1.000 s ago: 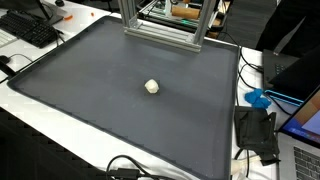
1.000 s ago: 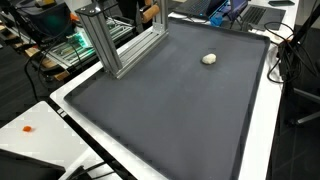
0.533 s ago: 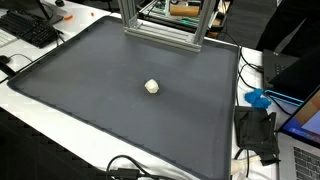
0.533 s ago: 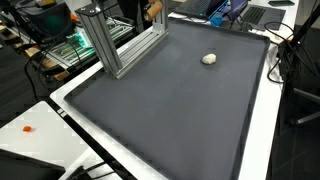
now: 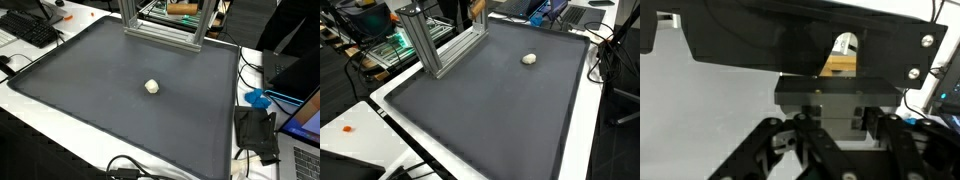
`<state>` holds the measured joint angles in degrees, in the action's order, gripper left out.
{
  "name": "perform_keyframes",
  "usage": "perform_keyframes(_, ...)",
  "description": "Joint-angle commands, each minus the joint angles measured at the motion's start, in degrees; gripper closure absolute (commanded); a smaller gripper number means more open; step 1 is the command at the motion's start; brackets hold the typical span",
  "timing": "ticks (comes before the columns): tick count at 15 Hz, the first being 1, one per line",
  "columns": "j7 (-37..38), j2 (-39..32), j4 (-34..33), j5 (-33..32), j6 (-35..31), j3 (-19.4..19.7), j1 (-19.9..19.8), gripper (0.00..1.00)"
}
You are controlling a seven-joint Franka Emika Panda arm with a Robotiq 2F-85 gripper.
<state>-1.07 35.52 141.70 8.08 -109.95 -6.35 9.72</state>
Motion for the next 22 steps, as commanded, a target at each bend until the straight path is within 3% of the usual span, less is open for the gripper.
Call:
perform_keyframes(1, -1.0, -0.9, -2.3, 0.4, 1.0, 0.6, -0.1, 0.73)
perform_keyframes(11, -4.2, -5.4, -5.4, 1.0, -10.6, 0.7, 0.7, 0.73)
perform_keyframes(17, -4.6, -15.0, -9.1, 0.6, -20.1, 0.4, 0.6, 0.73)
perform_keyframes(22, -5.1, -24.5, -14.4, -0.4, -23.7, 0.1, 0.0, 0.73)
